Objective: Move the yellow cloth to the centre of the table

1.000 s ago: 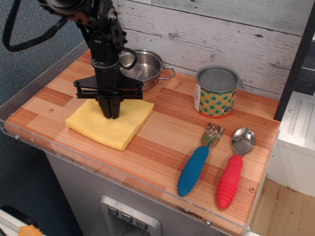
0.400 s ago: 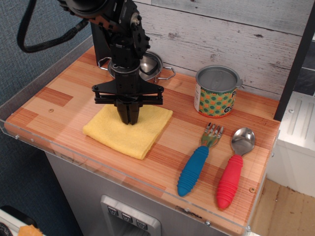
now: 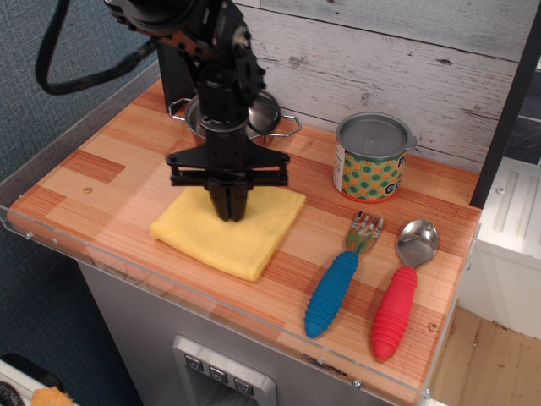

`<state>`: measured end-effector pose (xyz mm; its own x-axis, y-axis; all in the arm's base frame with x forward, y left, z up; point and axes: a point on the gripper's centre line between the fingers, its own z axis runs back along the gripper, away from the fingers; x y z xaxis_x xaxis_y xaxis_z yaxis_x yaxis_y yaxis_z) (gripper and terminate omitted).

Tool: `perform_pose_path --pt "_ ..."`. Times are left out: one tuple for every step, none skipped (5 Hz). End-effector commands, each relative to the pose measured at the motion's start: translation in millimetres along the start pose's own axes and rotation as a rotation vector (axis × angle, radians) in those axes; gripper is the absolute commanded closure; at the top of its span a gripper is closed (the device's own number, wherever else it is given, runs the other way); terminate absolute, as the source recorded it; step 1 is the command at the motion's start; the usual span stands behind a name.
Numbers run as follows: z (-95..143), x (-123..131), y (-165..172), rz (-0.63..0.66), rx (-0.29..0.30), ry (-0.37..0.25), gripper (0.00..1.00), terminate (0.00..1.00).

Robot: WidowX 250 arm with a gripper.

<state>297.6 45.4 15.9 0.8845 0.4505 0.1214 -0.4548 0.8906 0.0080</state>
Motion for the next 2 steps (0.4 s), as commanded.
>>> perform_pose_path --pt "20.9 6.9 3.3 0.005 -0.042 -0.050 0.00 0.00" --pt "22.6 11.2 5.5 0.020 -0.033 -0.061 0.00 0.00"
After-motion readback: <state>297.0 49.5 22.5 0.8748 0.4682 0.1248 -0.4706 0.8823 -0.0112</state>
